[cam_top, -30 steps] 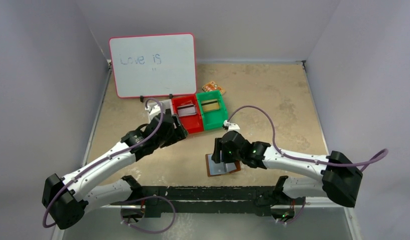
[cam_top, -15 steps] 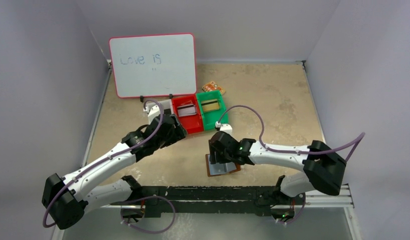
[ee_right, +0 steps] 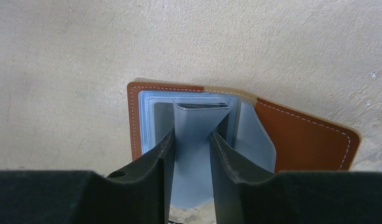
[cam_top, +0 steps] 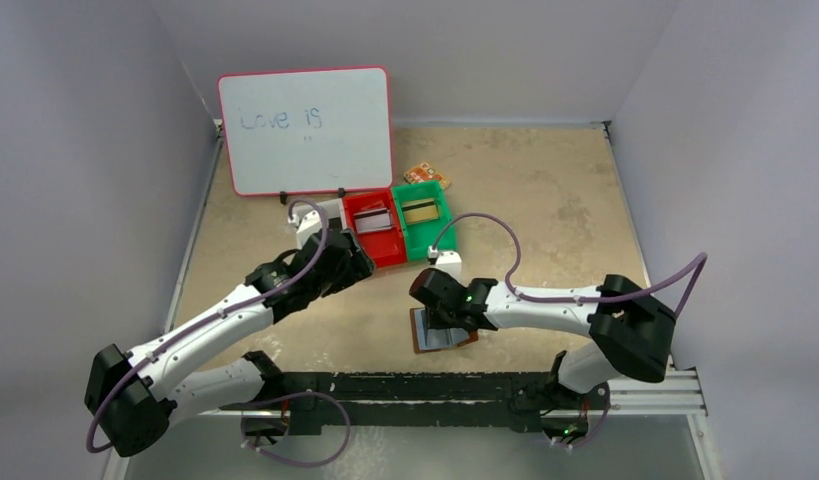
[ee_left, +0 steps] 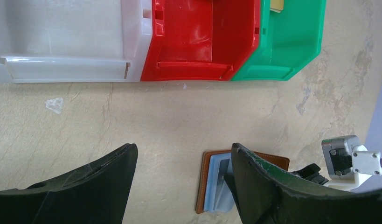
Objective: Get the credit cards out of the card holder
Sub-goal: Remove the credit card from the card holder.
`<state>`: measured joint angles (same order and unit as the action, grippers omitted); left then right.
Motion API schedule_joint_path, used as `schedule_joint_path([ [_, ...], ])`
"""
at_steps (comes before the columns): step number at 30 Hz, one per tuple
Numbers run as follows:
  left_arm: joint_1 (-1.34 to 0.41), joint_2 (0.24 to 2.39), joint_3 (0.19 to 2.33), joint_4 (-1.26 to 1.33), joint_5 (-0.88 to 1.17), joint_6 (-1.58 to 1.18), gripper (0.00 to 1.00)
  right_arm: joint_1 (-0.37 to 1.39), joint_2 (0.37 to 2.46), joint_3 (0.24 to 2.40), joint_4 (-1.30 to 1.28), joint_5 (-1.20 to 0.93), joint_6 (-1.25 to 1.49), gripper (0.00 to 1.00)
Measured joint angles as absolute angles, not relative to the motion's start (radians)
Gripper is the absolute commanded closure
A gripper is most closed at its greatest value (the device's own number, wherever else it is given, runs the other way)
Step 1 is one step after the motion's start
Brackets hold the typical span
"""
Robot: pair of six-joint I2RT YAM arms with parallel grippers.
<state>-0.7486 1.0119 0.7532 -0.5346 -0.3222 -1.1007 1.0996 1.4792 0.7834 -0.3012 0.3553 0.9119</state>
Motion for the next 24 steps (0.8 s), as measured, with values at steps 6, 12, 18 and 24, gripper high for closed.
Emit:
schedule_joint_path([
  [6,-0.75,1.032,0.753,-0.517,-0.317,-1.107,0.27,1.1,1.477,0.78,-0.3,0.352,0.924,0.72],
  [12,-0.776,1.075,0.752,-0.466,-0.278,-1.106,0.27,1.1,1.411,0.739,-0.289,0.347,0.942,0.7],
  [18,-0.83,1.165,0.752,-0.363,-0.211,-1.106,0.27,1.078,1.314,0.661,-0.246,0.329,0.981,0.71],
  [24,-0.911,1.283,0.748,-0.211,-0.154,-1.137,0.27,0.997,1.2,0.544,-0.17,0.268,1.01,0.66],
])
